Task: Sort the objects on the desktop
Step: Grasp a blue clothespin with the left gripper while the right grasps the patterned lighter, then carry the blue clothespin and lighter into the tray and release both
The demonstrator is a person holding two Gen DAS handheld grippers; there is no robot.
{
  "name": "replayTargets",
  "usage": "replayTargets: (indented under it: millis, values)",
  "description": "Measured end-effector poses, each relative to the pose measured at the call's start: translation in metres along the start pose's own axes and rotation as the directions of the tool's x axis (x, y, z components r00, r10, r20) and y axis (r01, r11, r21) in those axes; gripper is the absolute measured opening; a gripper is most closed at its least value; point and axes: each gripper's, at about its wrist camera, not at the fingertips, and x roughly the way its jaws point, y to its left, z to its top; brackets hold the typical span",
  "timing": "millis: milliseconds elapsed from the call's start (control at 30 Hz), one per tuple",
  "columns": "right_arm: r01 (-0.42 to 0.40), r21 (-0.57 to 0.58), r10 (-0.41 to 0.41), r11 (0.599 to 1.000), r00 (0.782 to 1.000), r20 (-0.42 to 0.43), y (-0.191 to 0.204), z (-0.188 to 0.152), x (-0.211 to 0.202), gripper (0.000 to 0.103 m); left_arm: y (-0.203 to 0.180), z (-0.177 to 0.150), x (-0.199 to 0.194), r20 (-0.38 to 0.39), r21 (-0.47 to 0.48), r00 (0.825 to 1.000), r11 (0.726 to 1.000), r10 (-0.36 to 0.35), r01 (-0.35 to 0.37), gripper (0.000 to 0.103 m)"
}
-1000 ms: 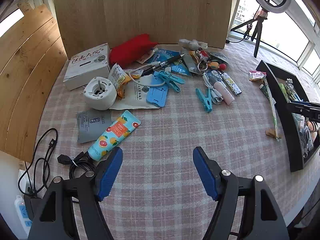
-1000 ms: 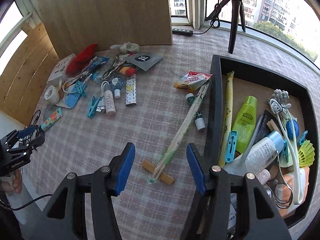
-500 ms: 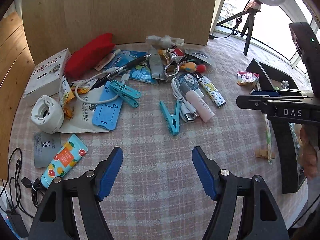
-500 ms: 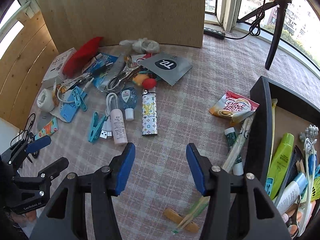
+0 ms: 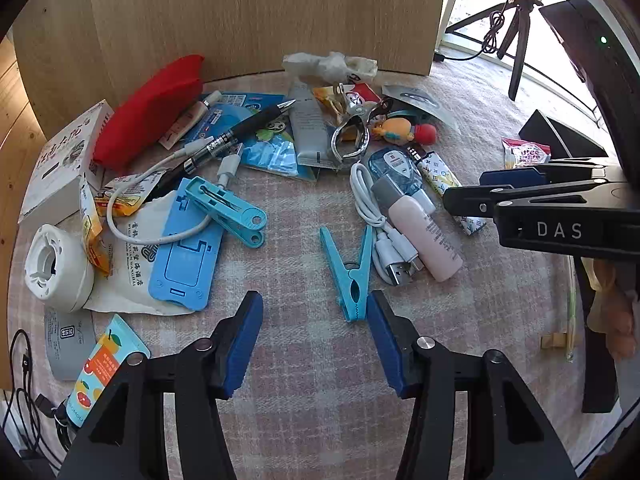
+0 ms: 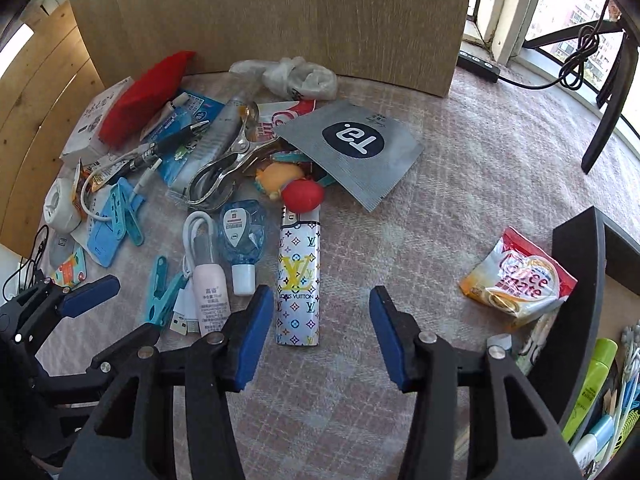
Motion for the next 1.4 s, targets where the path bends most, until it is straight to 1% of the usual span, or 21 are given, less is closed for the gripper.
replayTargets:
  millis: [100,200,300,433,467,567,700,800,933,1100,1267,1400]
  values:
    - [0.037,-0.023,-0.037,0.999,0.999,0.008,0.003,0.004,0.003,0.044,-0.001,0.003,0.004,-0.006,0.008,1.000,1.000,-0.012,0.012,0.051]
    - [0.043,-0.027,-0.043,0.999,0.999,0.012,0.004,0.009,0.004,0.041,-0.005,0.008,0.007,-0.002,0.021,1.000,1.000,-0.005,0.006,0.047]
    - [0.049,-0.034,-0.048,0.998,0.999,0.017,0.007,0.014,0.006,0.039,-0.009,0.014,0.009,0.001,0.025,1.000,1.000,-0.014,0.014,0.039]
    - [0.077,-0.054,-0.075,0.996,0.997,0.029,0.012,0.015,0.007,0.025,-0.011,0.018,0.011,0.019,0.031,1.000,1.000,0.004,-0.004,0.022]
    - [0.075,-0.047,-0.074,0.996,0.997,0.030,0.012,0.015,0.006,0.023,-0.010,0.018,0.011,0.020,0.024,1.000,1.000,0.002,-0.002,0.022]
    - [0.049,-0.016,-0.049,0.999,0.998,0.028,0.006,0.012,0.003,0.023,-0.004,0.015,0.008,0.016,-0.004,1.000,1.000,-0.023,0.023,0.022]
    - [0.028,0.008,-0.029,1.000,0.999,0.021,0.002,0.001,-0.004,0.023,0.003,0.004,-0.001,0.017,-0.034,1.000,0.999,-0.022,0.023,0.022]
    - [0.024,0.016,-0.025,1.000,0.999,0.029,0.001,-0.010,-0.014,0.023,0.004,-0.003,-0.014,0.030,-0.049,0.999,0.999,-0.019,0.021,0.022]
    - [0.005,0.034,-0.007,0.999,0.999,0.049,-0.004,-0.024,-0.035,0.023,-0.001,-0.011,-0.039,0.059,-0.044,0.998,0.999,-0.018,0.021,0.022]
    - [-0.008,0.056,0.003,0.998,0.996,0.094,-0.018,-0.040,-0.067,0.023,-0.024,-0.013,-0.071,0.102,-0.013,0.994,1.000,-0.027,0.028,0.022]
    - [0.009,0.077,-0.019,0.997,0.991,0.131,-0.043,-0.060,-0.098,0.023,-0.065,-0.007,-0.092,0.130,0.049,0.991,0.998,-0.037,0.031,0.022]
    - [0.034,0.119,-0.051,0.992,0.988,0.145,-0.071,-0.077,-0.115,0.023,-0.104,-0.004,-0.103,0.143,0.105,0.987,0.993,-0.075,0.061,0.022]
